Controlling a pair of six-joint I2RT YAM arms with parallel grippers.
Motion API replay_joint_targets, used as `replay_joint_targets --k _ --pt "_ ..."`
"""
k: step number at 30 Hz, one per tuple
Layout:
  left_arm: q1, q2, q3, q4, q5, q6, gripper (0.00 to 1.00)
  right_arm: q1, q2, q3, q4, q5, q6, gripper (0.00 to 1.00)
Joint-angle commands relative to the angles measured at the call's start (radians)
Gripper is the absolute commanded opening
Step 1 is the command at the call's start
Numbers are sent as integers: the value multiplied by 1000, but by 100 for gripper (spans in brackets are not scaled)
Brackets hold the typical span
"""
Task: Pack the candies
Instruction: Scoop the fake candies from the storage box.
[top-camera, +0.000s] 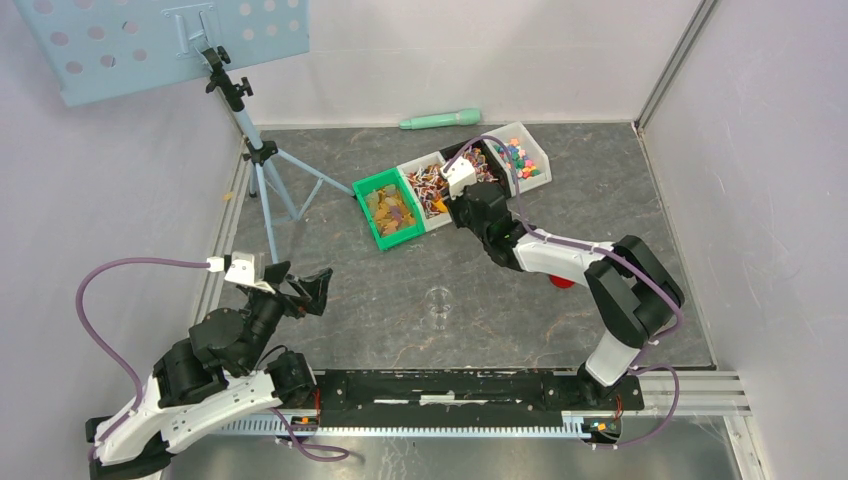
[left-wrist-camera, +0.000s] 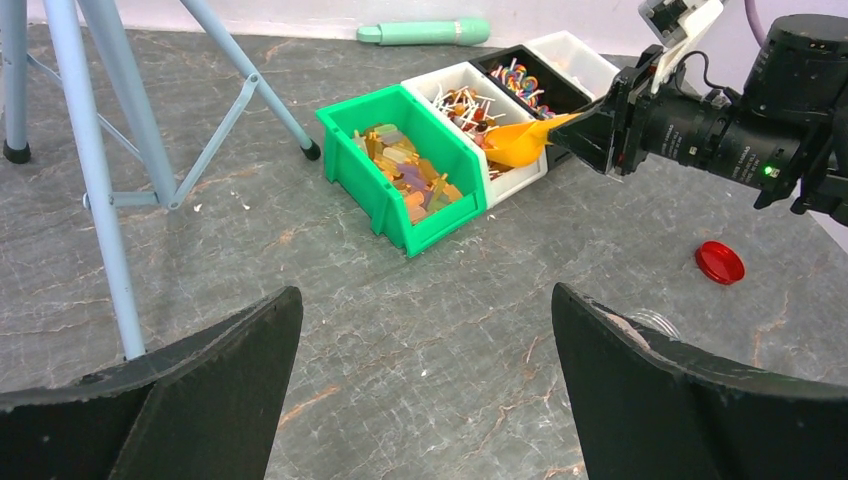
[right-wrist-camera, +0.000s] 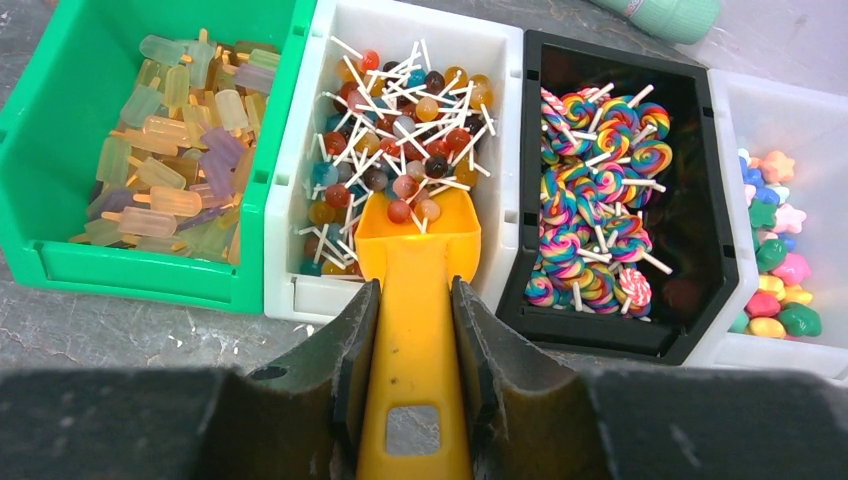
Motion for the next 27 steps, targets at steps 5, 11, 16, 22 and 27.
replay_joint_targets --k 5,11,16,22,27 --pt "0 15 -4 40 -32 50 100 -2 21 -81 127 -19 35 0" --pt "-1 21 -5 41 -32 51 100 -2 37 -114 228 -50 46 0" --pt "1 20 -4 40 -34 51 100 -2 54 -133 303 -65 48 0" --pt "0 27 -3 40 0 51 100 -2 53 -163 351 -62 53 0" --pt "0 127 31 52 111 -26 91 -2 36 -200 406 -61 46 0"
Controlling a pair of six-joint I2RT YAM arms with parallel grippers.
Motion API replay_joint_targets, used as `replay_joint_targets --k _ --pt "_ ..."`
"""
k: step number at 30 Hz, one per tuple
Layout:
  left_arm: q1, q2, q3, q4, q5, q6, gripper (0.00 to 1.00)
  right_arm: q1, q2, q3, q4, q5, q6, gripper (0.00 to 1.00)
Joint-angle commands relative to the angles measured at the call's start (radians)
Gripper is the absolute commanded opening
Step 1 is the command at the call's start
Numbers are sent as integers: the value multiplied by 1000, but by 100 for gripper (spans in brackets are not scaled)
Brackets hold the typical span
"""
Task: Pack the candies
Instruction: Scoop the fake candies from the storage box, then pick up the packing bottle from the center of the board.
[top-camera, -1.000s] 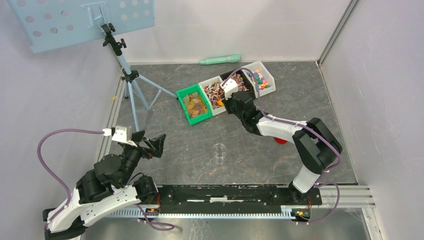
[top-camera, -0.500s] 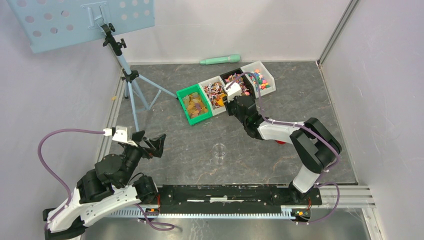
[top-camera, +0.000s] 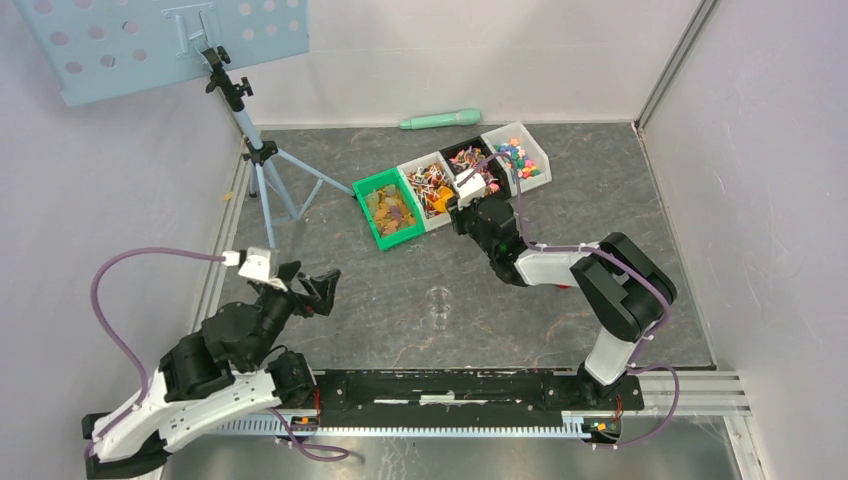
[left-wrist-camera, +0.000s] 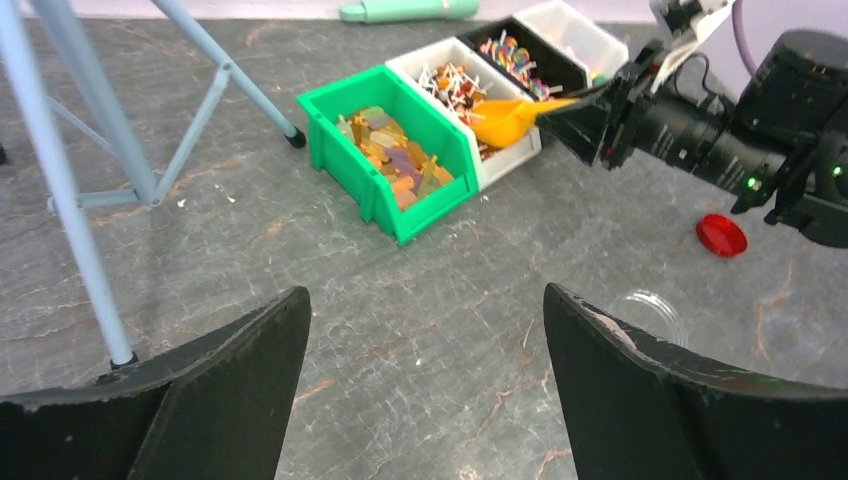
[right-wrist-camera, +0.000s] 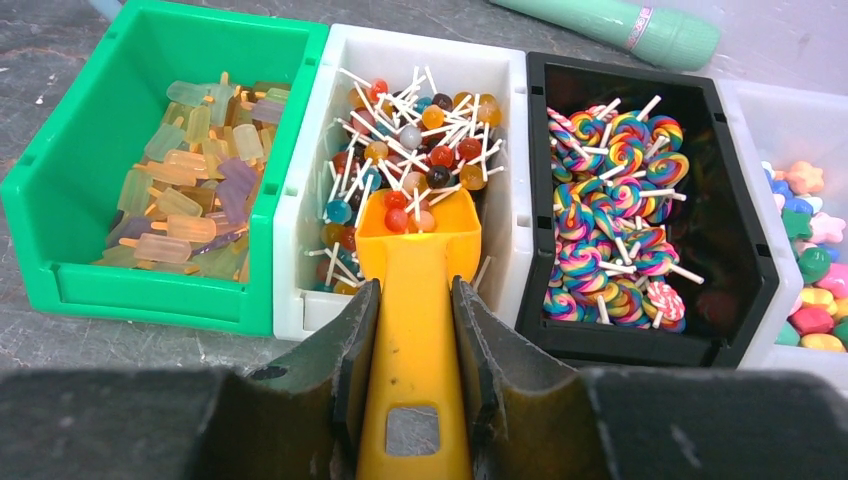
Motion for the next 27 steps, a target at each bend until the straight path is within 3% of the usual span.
replay_joint_targets --k 1,11,19,27 --pt "-1 137 48 47 115 -45 90 1 -12 -56 88 -24 12 0" --pt "-1 553 169 116 363 -208 77 -5 17 -88 226 -47 19 0" --pt "1 790 123 251 419 -335 74 -5 65 -55 261 -61 20 0" --pt "3 948 143 265 368 -382 69 -8 61 -103 378 -60 21 0"
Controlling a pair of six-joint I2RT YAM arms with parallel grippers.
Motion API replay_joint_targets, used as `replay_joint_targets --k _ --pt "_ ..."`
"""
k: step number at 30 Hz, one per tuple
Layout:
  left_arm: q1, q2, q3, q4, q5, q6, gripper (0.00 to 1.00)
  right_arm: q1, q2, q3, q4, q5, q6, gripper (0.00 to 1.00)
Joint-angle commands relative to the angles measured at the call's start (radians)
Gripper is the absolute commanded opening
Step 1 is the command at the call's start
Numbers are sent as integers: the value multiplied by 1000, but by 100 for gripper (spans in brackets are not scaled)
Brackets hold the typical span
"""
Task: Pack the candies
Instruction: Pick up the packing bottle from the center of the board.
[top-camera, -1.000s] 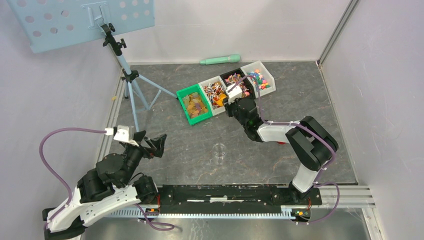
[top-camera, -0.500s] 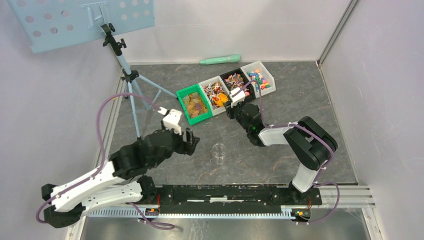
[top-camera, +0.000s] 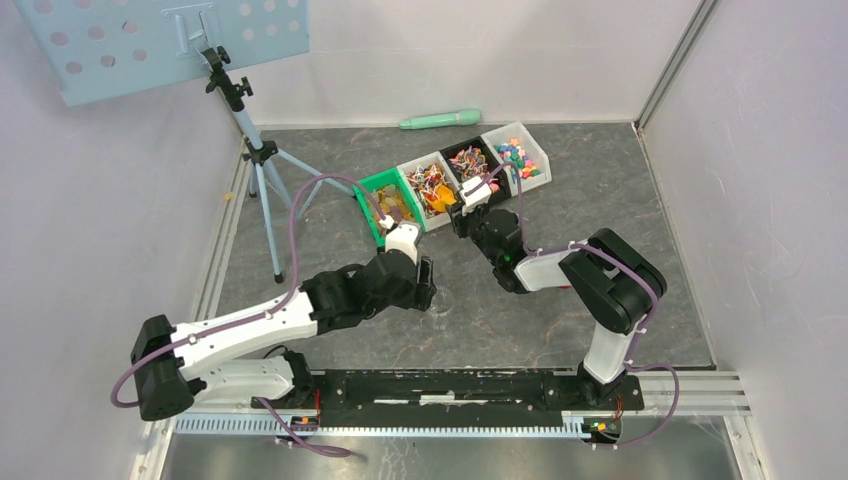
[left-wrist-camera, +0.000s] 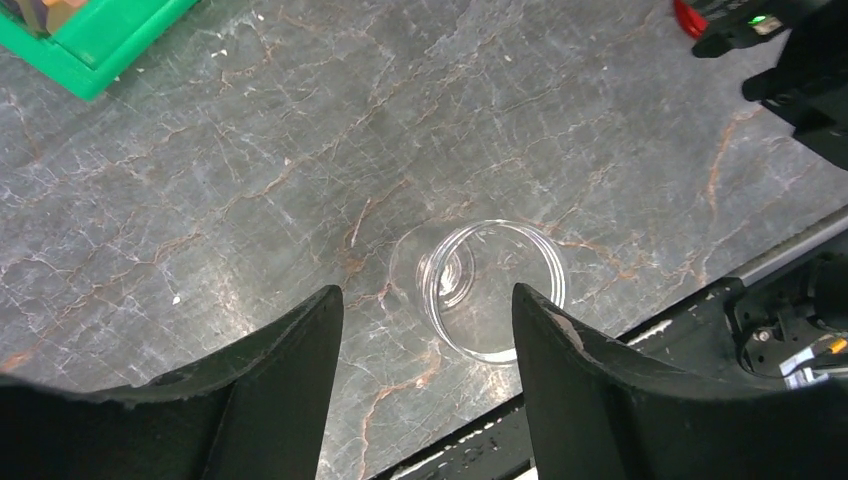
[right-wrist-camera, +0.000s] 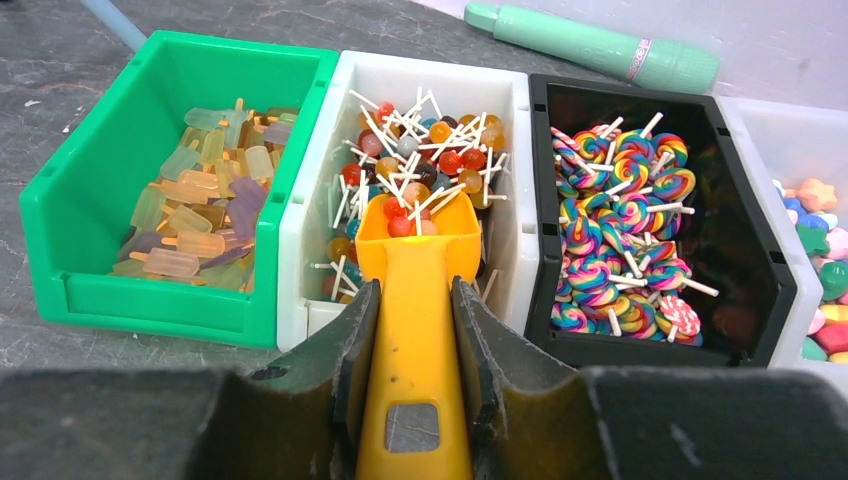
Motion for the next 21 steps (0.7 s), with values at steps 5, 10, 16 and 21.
replay_joint_targets --k 5,10,16,21 --pt "20 110 22 70 -32 -65 63 -4 -18 -32 157 -38 17 0" --pt "22 162 39 99 26 -53 59 -6 -31 -27 156 -40 17 0" --pt "24 178 38 83 -10 -30 35 -10 -36 -48 200 -70 7 0" --pt "33 166 37 93 -66 -6 12 -11 -33 -59 250 -81 17 0"
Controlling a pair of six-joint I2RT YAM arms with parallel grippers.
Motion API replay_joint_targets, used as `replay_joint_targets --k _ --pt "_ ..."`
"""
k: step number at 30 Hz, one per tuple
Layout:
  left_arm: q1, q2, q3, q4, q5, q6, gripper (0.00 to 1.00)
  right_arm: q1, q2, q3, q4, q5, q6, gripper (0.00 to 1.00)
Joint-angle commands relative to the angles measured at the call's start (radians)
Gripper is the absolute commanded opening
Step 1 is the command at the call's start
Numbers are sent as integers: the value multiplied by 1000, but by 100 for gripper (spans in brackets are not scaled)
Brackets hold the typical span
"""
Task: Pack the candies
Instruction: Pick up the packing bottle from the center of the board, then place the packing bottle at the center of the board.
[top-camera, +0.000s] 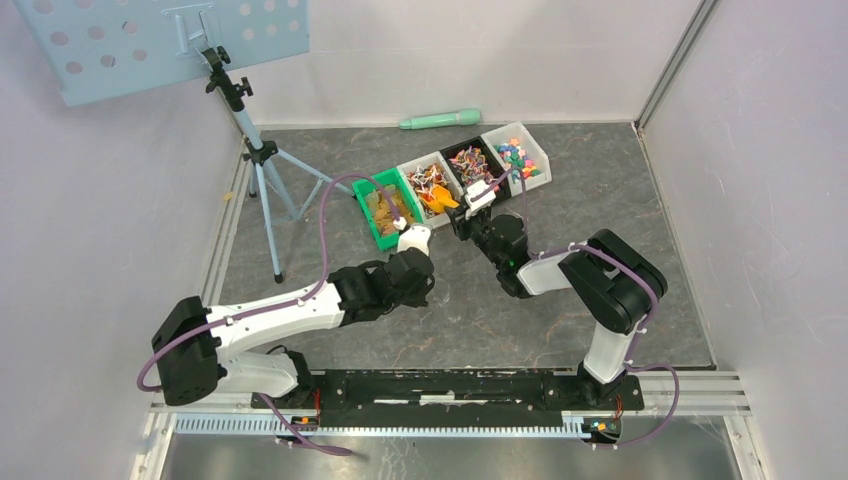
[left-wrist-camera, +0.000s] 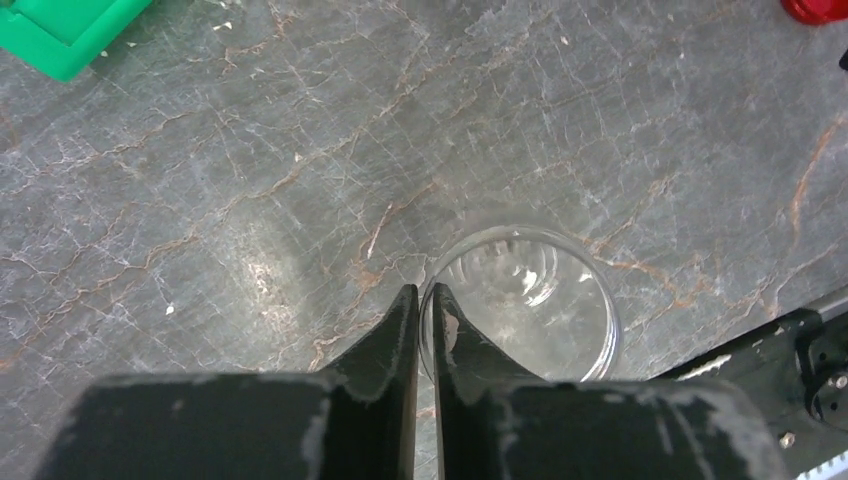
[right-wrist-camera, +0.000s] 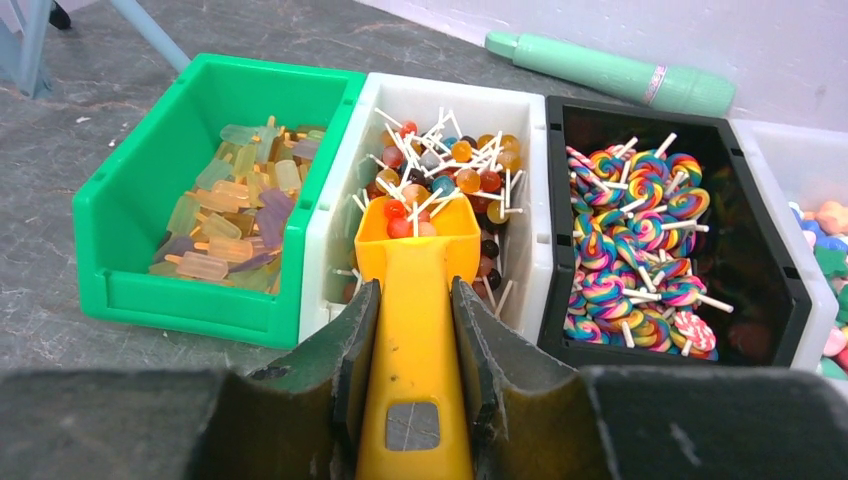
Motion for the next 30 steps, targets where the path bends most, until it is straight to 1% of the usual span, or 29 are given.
replay_joint_targets --k 1,2,3,11,15,22,27,29,30 --pt "19 -10 42 35 -61 21 8 -2 -32 -15 162 -24 9 0" --pt "29 -7 51 28 -62 30 3 -2 -31 -23 178 -21 5 0" --pt "38 -3 58 21 -65 40 2 -2 -31 -30 186 -14 -2 0" --pt "95 12 88 -18 -50 80 2 -17 -40 -78 247 1 -37 0" --pt "98 29 102 -26 -39 99 3 -29 -51 -98 279 -6 -36 0" --pt "98 92 152 -93 -59 118 3 -46 -81 -123 318 -42 -46 0" --pt "97 98 156 -96 -53 112 12 -58 -107 -156 352 -46 -48 0" --pt "98 99 161 -97 -49 113 18 -61 -119 -174 370 -48 -51 0" --pt "98 97 163 -97 -43 114 24 -63 -126 -186 380 -47 -53 0"
